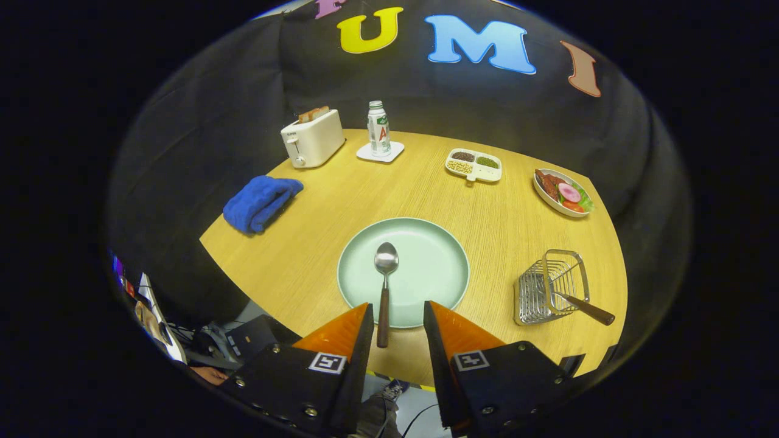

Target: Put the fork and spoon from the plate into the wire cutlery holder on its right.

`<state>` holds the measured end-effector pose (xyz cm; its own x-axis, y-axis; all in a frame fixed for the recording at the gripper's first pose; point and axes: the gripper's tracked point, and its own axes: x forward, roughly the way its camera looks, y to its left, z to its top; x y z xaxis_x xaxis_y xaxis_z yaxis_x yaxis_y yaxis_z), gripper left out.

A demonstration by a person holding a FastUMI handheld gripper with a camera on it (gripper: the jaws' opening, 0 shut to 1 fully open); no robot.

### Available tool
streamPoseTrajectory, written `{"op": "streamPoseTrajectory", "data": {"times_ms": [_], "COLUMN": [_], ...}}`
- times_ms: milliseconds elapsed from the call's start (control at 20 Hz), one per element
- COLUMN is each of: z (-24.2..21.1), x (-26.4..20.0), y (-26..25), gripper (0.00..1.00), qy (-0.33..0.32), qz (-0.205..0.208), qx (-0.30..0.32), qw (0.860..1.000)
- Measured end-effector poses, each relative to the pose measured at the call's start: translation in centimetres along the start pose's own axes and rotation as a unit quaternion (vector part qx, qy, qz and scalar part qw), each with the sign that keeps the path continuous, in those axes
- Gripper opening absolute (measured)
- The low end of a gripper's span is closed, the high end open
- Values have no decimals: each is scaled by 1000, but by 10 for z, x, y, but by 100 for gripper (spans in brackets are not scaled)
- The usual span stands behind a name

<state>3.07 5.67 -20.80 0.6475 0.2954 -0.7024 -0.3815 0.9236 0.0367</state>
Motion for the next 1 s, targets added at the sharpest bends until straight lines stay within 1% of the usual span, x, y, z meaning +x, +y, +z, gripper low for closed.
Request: {"op": "streamPoseTrajectory", "data": {"times_ms": [250,500,700,950,1000], "z": [-33,-55,-64,-71,-73], "x": [23,40,52,64,69], "y": [15,22,25,28,23], "gripper": [50,50,50,50,50], "qy": [52,99,122,135,129], "qz": [1,0,-1,4,-14], "qx": [2,-1,-2,-3,4], "qw": [999,995,992,991,992]}}
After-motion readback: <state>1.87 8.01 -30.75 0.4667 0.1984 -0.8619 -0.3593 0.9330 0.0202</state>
